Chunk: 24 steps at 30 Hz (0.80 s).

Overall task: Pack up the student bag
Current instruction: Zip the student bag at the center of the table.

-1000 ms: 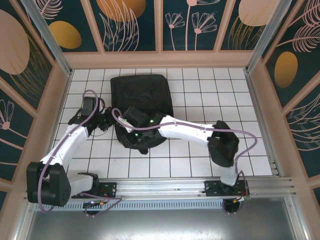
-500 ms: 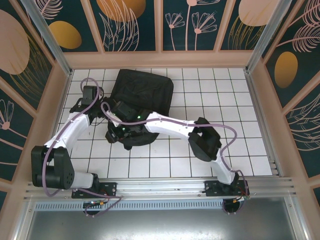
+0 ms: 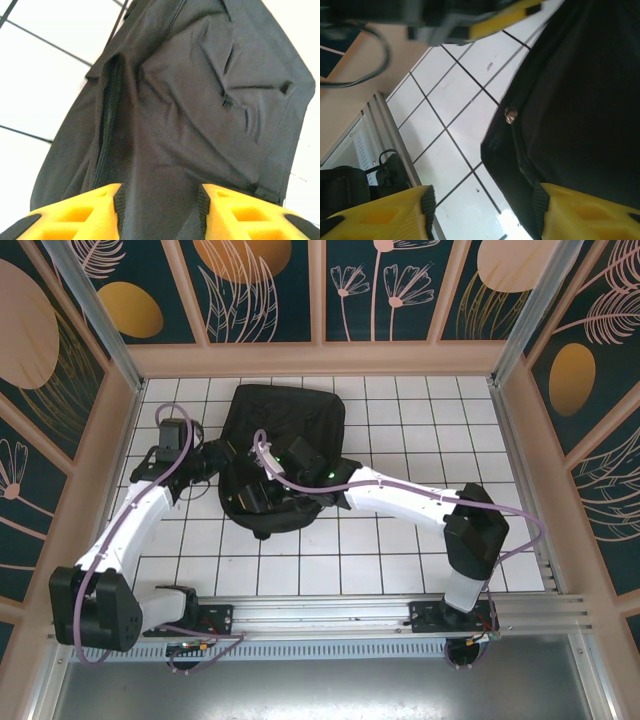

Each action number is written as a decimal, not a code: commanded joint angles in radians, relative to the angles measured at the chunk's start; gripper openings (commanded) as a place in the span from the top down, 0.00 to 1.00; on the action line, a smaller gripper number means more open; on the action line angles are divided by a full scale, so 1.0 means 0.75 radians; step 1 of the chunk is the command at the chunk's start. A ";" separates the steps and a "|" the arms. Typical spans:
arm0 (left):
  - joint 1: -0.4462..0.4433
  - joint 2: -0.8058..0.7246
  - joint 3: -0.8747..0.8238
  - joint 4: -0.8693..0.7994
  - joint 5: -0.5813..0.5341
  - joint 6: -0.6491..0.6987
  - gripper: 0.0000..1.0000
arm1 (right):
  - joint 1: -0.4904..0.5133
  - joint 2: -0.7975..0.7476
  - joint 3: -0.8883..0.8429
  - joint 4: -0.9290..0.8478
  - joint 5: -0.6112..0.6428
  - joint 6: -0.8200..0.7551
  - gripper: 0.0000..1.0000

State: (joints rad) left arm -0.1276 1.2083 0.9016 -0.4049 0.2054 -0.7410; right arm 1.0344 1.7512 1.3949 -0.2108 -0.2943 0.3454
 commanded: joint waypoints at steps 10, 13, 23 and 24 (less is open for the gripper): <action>-0.023 -0.137 -0.269 -0.039 0.131 -0.081 0.66 | -0.032 0.083 0.084 -0.106 -0.050 0.055 0.60; -0.038 -0.166 -0.314 -0.050 0.122 -0.080 0.67 | -0.032 0.084 0.088 -0.112 -0.043 0.063 0.60; -0.040 -0.291 -0.274 -0.215 -0.045 -0.010 0.63 | -0.031 0.071 0.083 -0.125 -0.021 0.075 0.59; -0.040 -0.294 -0.273 -0.219 -0.043 -0.013 0.63 | -0.029 0.070 0.080 -0.124 -0.021 0.077 0.59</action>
State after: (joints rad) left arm -0.1535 1.0039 0.6670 -0.5037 0.2211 -0.7738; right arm 1.0096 1.8069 1.4261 -0.2913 -0.3149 0.3847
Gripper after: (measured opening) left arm 0.366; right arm 0.407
